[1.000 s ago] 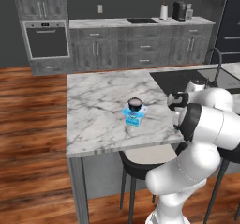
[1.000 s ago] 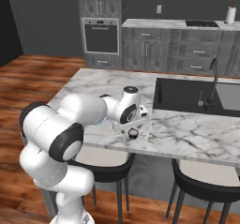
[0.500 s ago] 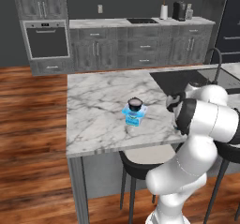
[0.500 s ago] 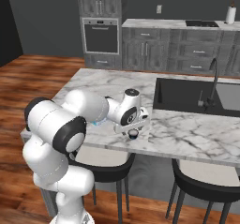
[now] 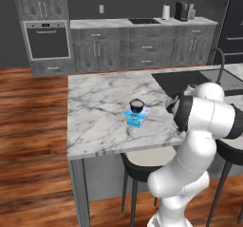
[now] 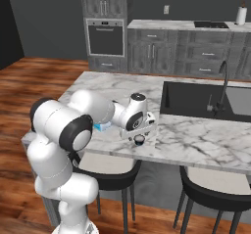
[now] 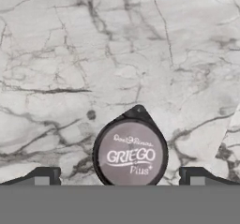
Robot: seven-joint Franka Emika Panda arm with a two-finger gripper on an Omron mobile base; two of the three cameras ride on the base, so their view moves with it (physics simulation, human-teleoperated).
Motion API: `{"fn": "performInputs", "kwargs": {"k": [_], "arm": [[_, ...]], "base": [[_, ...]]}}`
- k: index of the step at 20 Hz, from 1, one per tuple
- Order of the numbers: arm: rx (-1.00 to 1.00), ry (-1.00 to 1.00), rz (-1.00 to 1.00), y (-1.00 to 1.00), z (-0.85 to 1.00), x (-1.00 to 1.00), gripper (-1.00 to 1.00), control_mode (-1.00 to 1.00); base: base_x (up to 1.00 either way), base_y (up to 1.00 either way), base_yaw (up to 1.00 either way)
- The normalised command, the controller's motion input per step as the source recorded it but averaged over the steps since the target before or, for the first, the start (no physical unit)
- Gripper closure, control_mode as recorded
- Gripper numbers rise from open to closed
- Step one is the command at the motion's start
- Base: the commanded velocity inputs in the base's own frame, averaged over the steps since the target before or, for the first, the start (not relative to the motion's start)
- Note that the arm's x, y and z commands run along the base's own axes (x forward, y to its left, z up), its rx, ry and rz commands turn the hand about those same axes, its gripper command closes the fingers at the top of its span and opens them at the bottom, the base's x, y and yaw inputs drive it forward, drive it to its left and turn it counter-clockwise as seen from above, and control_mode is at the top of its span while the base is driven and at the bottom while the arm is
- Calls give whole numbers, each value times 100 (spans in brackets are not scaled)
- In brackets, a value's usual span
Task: Stack the yogurt containers by placing the smaller containers on top of the larger containers.
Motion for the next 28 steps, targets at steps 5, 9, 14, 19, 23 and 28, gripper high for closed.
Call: {"fn": "performInputs", "kwargs": {"k": [5,9,14,19,23,28], "arm": [[0,6,0,0,-4,12,-100,-100],[0,10,0,0,-4,10,-100,-100],[0,8,0,0,-9,13,-100,-100],[3,1,0,0,-22,11,-100,-100],[5,0,0,-7,-28,4,-100,-100],[2,0,0,-8,-26,2,-100,-100]], "base": [[0,0,0],[0,0,0],[0,0,0],[0,0,0],[0,0,0],[0,0,0]]}}
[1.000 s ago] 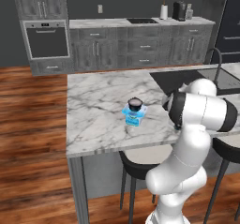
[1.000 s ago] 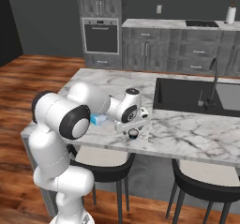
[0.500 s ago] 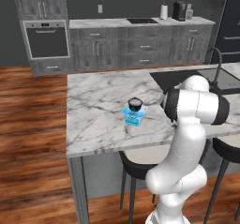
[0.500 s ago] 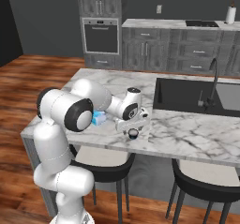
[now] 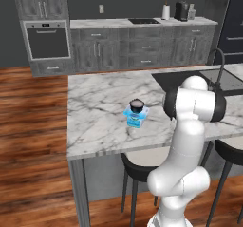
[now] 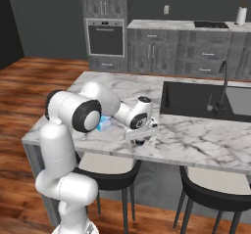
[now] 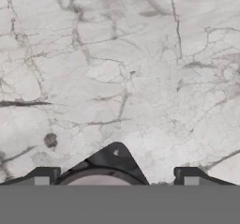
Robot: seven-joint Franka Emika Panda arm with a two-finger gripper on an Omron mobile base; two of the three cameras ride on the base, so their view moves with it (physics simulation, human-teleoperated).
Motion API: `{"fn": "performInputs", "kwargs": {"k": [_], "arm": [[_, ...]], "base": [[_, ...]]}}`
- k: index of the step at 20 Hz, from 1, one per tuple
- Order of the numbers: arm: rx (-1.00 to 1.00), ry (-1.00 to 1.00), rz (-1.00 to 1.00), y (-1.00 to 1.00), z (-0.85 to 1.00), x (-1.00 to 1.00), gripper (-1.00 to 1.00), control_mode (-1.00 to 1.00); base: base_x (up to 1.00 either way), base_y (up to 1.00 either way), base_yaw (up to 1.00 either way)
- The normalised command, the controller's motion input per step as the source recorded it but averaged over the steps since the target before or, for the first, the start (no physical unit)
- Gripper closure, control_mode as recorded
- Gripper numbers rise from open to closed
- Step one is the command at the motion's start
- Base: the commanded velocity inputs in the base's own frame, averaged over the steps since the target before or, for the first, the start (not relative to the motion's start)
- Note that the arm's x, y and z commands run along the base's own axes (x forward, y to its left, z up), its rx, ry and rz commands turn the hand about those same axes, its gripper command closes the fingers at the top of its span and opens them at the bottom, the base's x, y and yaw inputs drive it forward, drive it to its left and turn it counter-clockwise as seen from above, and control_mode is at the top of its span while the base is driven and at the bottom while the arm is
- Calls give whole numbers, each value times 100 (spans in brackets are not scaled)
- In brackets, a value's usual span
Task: Stack the yogurt containers by placing the smaller containers on top of the larger containers.
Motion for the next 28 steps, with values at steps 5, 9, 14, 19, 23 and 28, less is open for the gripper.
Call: {"fn": "performInputs", "kwargs": {"k": [5,9,14,19,23,28], "arm": [[0,0,0,0,-24,10,-100,-100],[0,1,0,0,-23,10,100,-100],[0,3,0,0,-8,1,100,-100],[0,-2,0,0,18,0,100,-100],[0,-5,0,0,44,-12,100,-100],[0,-5,0,9,48,-25,100,-100]], "base": [[0,0,0],[0,0,0],[0,0,0],[0,0,0],[0,0,0],[0,0,0]]}}
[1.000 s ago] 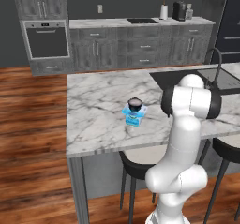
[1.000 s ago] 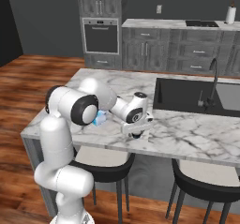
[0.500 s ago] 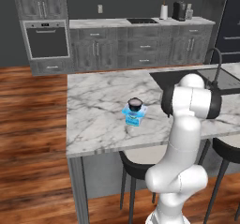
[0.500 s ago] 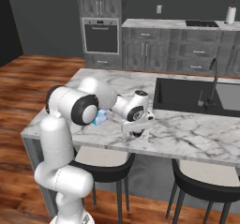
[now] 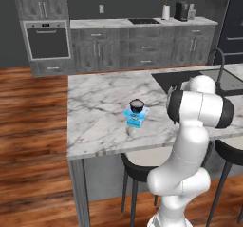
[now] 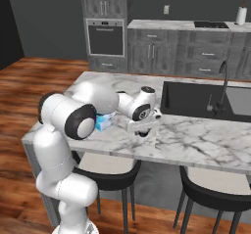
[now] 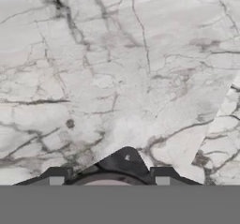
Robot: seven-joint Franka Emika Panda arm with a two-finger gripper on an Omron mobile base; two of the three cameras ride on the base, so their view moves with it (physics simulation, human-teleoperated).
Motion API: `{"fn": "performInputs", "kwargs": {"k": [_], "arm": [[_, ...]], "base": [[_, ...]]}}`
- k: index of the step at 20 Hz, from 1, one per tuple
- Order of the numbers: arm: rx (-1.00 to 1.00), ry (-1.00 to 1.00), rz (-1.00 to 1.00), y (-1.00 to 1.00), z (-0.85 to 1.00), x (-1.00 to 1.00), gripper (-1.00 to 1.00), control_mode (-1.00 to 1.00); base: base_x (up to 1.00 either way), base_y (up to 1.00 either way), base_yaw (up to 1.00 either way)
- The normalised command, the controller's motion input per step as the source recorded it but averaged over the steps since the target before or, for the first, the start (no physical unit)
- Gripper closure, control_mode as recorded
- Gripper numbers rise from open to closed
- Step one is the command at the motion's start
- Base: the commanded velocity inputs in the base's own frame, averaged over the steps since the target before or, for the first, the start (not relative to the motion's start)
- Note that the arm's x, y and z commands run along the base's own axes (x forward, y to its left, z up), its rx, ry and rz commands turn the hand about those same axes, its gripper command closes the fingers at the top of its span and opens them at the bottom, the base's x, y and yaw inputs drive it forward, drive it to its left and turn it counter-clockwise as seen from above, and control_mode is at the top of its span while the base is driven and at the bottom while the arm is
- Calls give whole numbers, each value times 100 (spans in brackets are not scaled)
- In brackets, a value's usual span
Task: Stack the yogurt containers by placing the smaller containers on top of the larger containers.
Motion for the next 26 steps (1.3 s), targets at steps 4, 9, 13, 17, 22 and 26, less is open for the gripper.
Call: {"fn": "performInputs", "kwargs": {"k": [4,9,13,17,22,26], "arm": [[0,0,0,26,57,-27,100,-100],[-2,-1,0,42,67,-35,100,-100],[-7,0,0,66,78,-27,100,-100],[-6,-5,0,59,63,-22,100,-100],[-1,-2,0,35,39,-26,100,-100],[0,0,0,13,27,-27,100,-100]], "base": [[0,0,0],[0,0,0],[0,0,0],[0,0,0],[0,0,0],[0,0,0]]}}
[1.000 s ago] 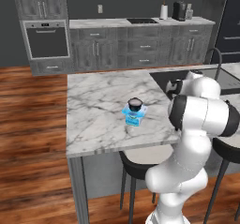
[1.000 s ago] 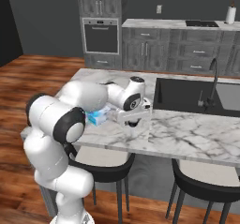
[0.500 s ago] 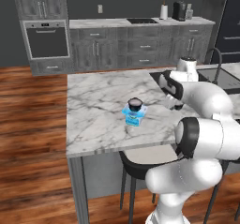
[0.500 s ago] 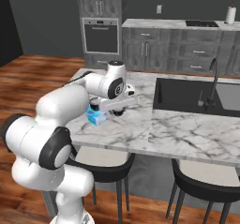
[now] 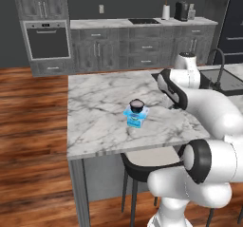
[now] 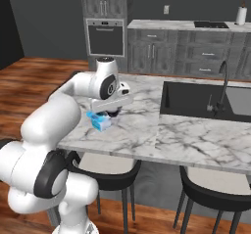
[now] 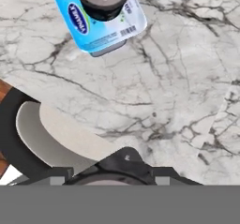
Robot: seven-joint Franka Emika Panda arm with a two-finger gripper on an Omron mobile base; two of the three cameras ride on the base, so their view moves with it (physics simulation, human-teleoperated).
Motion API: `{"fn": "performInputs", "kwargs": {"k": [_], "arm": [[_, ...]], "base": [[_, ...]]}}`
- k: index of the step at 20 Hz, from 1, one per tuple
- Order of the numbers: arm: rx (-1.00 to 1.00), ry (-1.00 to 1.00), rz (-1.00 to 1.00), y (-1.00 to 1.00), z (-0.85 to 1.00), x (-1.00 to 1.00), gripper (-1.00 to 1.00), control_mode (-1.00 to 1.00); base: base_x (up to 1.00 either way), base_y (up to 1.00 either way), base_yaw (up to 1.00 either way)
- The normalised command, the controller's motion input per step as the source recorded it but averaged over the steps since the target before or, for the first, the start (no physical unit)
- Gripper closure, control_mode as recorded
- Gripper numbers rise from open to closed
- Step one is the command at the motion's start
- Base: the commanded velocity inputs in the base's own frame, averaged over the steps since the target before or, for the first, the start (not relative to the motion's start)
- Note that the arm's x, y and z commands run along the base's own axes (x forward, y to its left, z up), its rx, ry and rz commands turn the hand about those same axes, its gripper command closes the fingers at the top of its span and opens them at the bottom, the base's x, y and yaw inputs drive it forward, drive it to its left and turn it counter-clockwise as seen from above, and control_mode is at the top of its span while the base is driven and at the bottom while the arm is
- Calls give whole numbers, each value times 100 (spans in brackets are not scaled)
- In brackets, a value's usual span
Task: Stack the yogurt containers by placing the smaller containers on top of the larger containers.
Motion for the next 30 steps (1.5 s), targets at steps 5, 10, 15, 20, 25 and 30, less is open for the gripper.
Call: {"fn": "performInputs", "kwargs": {"k": [5,10,15,20,25,30], "arm": [[0,0,0,15,14,-8,100,-100],[0,0,0,41,11,0,100,-100],[0,0,0,41,14,0,100,-100],[0,0,0,27,10,0,100,-100],[0,0,0,27,8,3,100,-100],[0,0,-1,29,1,10,100,-100]], "base": [[0,0,0],[0,0,0],[0,0,0],[0,0,0],[0,0,0],[0,0,0]]}}
